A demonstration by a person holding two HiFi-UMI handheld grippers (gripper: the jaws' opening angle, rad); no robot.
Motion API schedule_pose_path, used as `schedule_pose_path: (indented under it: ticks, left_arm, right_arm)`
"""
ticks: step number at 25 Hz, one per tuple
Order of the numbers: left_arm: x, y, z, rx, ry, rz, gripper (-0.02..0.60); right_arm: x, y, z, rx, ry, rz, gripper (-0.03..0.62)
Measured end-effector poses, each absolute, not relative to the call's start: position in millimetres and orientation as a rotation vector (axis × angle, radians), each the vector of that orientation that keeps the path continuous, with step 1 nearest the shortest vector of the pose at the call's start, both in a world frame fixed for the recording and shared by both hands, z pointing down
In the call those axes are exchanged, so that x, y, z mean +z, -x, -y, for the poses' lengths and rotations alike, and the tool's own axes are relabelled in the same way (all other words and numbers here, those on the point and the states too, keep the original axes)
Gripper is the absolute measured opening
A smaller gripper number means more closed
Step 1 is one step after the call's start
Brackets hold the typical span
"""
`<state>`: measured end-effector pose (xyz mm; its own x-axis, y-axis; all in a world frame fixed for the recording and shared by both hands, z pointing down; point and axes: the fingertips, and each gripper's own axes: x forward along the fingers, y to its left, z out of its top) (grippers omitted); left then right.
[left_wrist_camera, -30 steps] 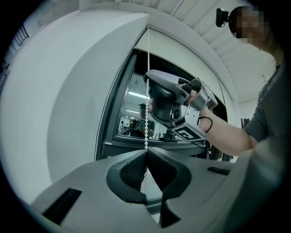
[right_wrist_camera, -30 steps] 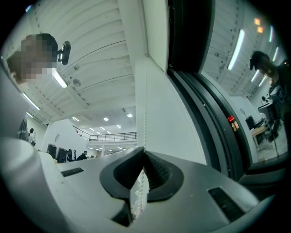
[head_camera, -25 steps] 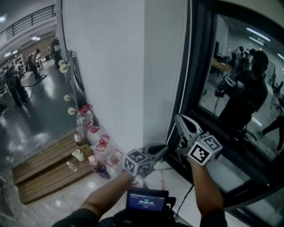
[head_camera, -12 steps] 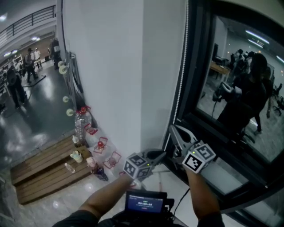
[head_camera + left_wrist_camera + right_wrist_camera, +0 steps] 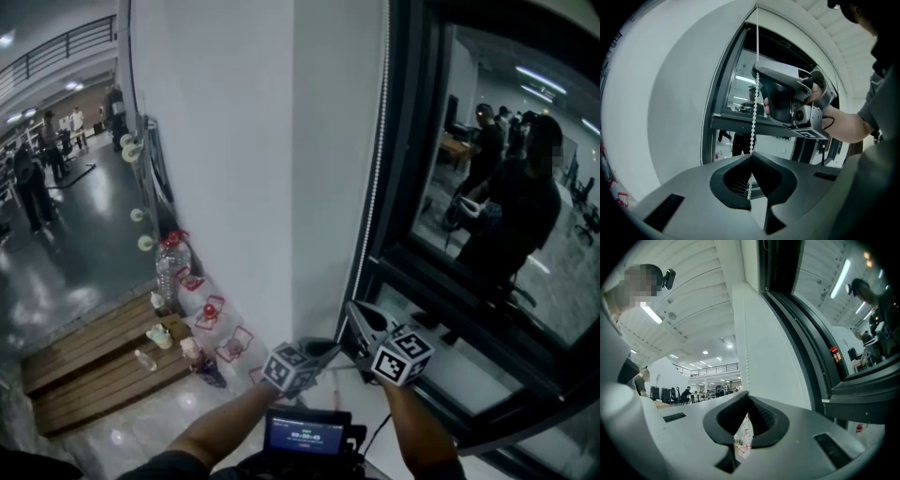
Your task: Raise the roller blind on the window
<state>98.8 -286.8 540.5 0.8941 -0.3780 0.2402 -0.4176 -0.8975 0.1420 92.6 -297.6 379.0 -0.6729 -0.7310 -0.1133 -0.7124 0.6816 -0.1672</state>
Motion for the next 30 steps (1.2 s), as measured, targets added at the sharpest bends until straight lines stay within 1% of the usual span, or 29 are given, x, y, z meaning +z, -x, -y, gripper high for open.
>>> schedule_pose_path:
  ticks: [5,18,19,21,22,24,25,27,28,29,30]
  left_arm:
    - [558,-98,285,0.335,-2.838,0.602,-0.002]
    - [531,-87,293,0.249,-2.850,0.638,0.000]
    - [524,-85,293,0.222,-2.854,0.646,0.005]
    - [512,-80,294,0.180,-2.851,0.662,0.061]
    - [506,-78,294,0.166,-2.855,0.671,0.077]
    - [490,-75,294,0.129,-2.872,0.691,0.092]
    - [479,-74,294,0.100,-2.881,0.698,0.108]
    - [452,-74,294,0.030,-2.900,0.703,0.110]
    - [437,-73,293,-0.005,-2.912,0.702,0.110]
    - [423,-73,292,-0.035,-2.923,0.702,0.110]
    - [411,-71,290,-0.061,-2.930,0.707,0.110]
  right_arm:
    - [395,-95,298,-0.188,1.198,-2.724,0.005]
    - [388,-111,307,-0.224,1.279,-2.694,0.009]
    - [385,-112,308,-0.227,1.289,-2.687,0.009]
    - [378,-114,308,-0.210,1.314,-2.683,0.014]
    - [376,-114,309,-0.197,1.328,-2.686,0.015]
    - [370,-114,310,-0.168,1.350,-2.695,0.038]
    - [367,-114,310,-0.152,1.352,-2.699,0.038]
    - [358,-113,309,-0.118,1.345,-2.707,0.048]
    - [354,-112,308,-0.101,1.342,-2.710,0.079]
    - [349,-111,307,-0.087,1.342,-2.712,0.093]
    - [344,-110,305,-0.075,1.346,-2.711,0.094]
